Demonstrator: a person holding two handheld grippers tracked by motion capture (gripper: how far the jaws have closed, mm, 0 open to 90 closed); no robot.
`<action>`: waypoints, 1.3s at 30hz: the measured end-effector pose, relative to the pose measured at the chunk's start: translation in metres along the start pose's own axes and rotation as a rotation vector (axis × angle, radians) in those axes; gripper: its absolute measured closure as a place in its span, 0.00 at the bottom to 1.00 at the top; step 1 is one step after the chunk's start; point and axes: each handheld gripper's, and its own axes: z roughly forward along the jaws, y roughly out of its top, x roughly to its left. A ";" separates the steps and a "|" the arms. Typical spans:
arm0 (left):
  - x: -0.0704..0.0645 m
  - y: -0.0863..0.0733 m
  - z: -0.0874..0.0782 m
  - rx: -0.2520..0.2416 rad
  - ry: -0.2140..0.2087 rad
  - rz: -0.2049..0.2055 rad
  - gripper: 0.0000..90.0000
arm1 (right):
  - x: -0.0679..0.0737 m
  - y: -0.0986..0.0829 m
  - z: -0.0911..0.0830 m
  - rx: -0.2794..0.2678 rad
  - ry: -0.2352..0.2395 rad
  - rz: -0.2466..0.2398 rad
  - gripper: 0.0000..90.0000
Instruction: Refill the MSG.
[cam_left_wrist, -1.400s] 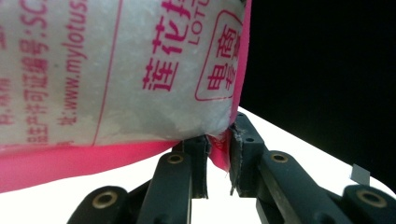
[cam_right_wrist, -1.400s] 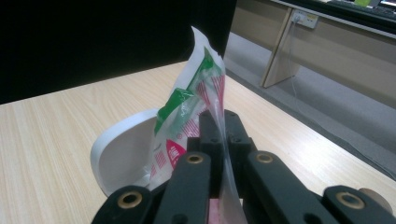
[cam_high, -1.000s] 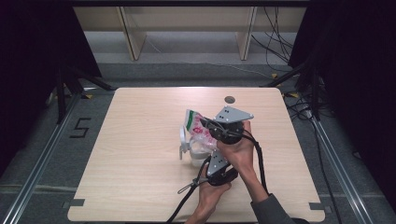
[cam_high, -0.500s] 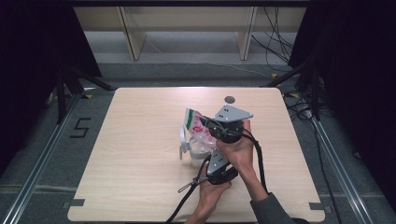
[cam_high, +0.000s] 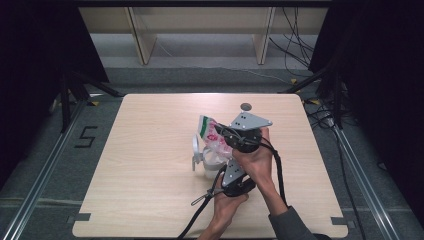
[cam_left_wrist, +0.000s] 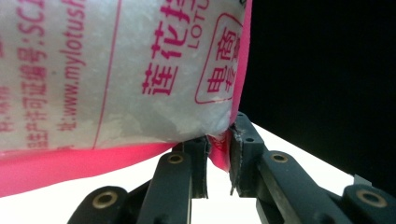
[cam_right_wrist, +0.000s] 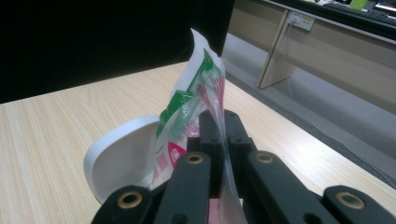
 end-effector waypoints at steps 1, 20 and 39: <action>0.000 0.000 0.000 -0.001 0.002 0.000 0.87 | 0.000 0.000 0.000 0.000 0.002 -0.001 1.00; 0.001 0.000 -0.001 0.014 0.011 0.003 0.87 | 0.001 0.000 0.001 0.003 0.004 -0.005 1.00; 0.002 -0.001 0.000 0.009 0.000 0.002 0.87 | 0.002 -0.002 0.003 0.012 0.005 -0.008 1.00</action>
